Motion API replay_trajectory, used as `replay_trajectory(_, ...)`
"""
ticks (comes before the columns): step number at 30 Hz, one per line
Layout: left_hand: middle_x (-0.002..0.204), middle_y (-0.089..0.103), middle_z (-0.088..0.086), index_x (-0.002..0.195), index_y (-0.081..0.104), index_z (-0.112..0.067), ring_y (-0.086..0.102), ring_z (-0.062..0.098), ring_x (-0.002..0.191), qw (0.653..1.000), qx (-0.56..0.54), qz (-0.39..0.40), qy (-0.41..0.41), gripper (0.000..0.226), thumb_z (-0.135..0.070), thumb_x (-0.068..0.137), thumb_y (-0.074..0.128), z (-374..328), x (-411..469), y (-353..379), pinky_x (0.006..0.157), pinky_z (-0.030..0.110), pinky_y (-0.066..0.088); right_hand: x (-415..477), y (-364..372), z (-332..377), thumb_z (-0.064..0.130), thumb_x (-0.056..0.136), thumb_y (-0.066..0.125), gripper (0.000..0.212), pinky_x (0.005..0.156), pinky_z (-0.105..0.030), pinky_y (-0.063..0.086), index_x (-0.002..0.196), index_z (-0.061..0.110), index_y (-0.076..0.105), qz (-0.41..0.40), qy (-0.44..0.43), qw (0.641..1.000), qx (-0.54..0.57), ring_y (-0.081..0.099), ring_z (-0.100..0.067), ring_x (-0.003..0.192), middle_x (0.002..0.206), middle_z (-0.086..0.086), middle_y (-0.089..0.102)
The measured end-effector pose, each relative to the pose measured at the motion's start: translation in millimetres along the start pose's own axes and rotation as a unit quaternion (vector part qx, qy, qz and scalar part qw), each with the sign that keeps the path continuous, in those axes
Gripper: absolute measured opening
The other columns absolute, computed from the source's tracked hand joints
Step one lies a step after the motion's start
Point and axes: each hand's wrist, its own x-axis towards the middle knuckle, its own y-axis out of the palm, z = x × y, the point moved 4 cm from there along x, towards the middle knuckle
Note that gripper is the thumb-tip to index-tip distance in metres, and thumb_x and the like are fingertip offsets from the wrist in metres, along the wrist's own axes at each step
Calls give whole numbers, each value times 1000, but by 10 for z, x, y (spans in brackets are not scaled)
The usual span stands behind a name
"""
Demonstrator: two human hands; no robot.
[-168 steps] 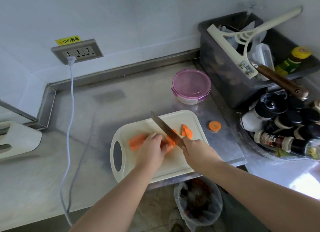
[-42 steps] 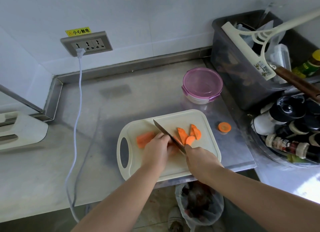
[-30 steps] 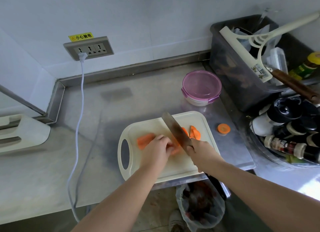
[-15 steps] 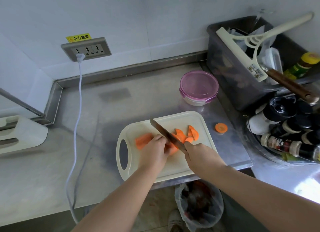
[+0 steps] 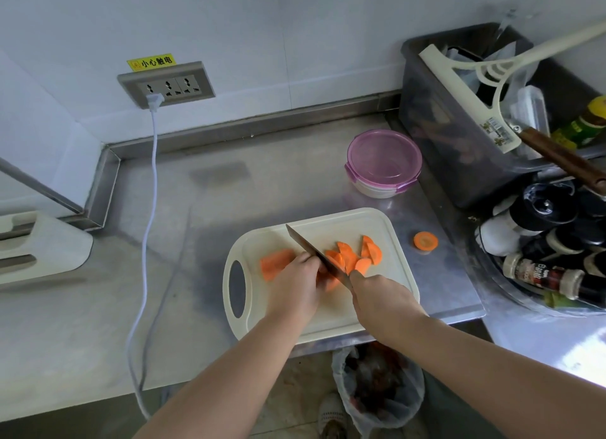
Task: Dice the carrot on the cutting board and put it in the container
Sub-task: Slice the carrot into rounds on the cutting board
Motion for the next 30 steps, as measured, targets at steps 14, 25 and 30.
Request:
replay_trajectory(14,107,60,-7,102,64,-18,58,15,96,1000,23,0,16,16,-28,90,60,-18,-18,-36,71,26,39,78,58,-88,24,102,33,20,70,-33,40,109,12,48,14,34,995,94,59,-31,93,101,-12,62)
replay_trajectory(25,106,58,-7,100,67,-16,57,12,95,1000,12,-11,0,17,-28,88,63,16,-62,-86,75,21,40,-110,-193,-61,27,103,32,23,51,-31,32,113,13,47,-38,2,997,61,45,-24,69,88,-7,54)
replay_trajectory(30,107,61,-4,99,67,-14,58,14,98,1000,12,-8,4,15,-24,88,63,-23,-43,-91,79,25,43,-126,-170,-16,23,103,32,23,61,-31,36,118,14,46,-19,-2,1000,20,48,-23,72,100,-9,62)
